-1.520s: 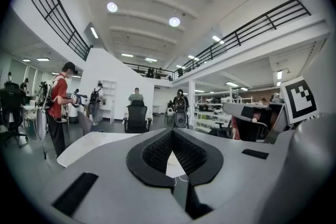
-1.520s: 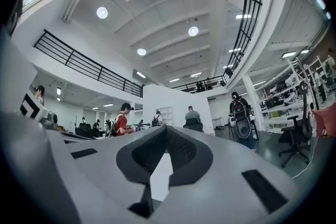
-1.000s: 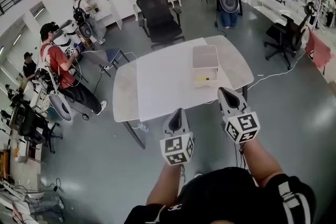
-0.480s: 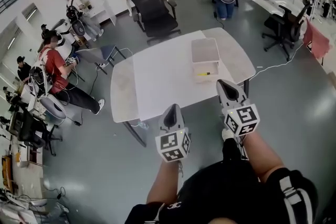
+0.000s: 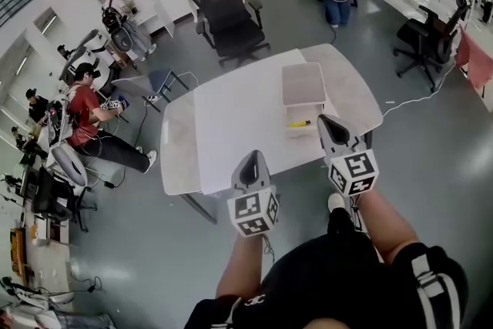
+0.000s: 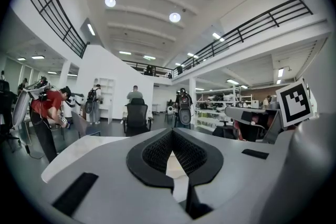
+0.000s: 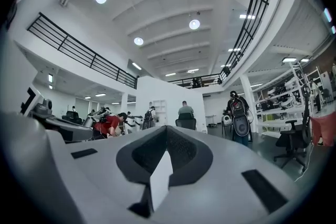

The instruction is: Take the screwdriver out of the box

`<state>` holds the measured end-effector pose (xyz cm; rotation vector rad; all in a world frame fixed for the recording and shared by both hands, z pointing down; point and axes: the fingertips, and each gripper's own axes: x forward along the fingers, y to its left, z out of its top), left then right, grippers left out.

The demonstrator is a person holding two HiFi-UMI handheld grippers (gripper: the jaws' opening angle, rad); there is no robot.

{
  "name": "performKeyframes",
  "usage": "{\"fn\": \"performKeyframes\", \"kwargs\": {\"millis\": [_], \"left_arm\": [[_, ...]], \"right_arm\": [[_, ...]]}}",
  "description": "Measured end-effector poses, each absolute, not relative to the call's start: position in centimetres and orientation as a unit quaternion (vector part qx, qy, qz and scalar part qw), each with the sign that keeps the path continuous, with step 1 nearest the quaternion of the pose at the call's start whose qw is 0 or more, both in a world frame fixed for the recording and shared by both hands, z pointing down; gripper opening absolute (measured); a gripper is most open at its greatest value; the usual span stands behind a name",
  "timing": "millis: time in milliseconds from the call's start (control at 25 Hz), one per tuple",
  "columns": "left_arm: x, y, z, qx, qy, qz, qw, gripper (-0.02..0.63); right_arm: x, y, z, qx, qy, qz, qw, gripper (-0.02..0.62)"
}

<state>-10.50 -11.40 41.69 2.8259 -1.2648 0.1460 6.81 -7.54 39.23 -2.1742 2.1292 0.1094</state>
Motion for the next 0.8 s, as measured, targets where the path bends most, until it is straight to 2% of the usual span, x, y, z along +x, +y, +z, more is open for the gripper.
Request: {"fn": "performKeyframes", "kwargs": {"millis": [800], "left_arm": [[2.3,-26.7,42.6,0.887,-0.453,0.076,0.040,0.014]], "right_arm": [[18.3,-24.5,41.2,-0.651,0.759,0.014,-0.003,0.012]]}}
